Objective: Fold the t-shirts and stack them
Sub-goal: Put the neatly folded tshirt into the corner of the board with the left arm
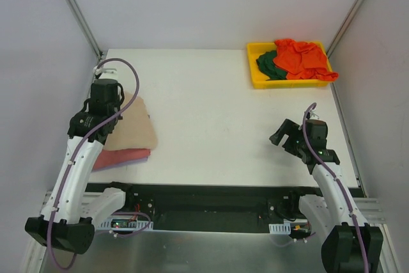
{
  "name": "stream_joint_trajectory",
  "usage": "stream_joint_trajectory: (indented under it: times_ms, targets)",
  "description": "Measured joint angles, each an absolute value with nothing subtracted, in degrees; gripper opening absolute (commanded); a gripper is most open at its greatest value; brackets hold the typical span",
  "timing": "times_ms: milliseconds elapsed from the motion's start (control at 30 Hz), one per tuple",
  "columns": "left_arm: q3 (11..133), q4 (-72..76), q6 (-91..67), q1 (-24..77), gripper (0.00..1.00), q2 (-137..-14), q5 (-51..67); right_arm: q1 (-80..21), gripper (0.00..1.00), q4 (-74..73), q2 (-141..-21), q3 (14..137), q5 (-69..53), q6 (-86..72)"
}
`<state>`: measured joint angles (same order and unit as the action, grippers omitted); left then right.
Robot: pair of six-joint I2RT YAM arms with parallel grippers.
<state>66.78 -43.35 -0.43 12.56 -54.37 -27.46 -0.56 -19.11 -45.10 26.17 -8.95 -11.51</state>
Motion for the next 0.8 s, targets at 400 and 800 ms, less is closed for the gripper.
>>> stream_joint_trajectory:
  times_ms: [400,800]
  targets:
    - [46.3,-28.3,12.5,-0.2,0.00,-54.7,-28.1,-0.5,0.96,-20.0,-46.3,26.8,-12.8,-11.4]
    - [42.9,-20.0,16.4,-4.2,0.00,-53.3,-28.3,-0.5,0.96,-20.0,-46.1,26.8,-13.2,-11.2]
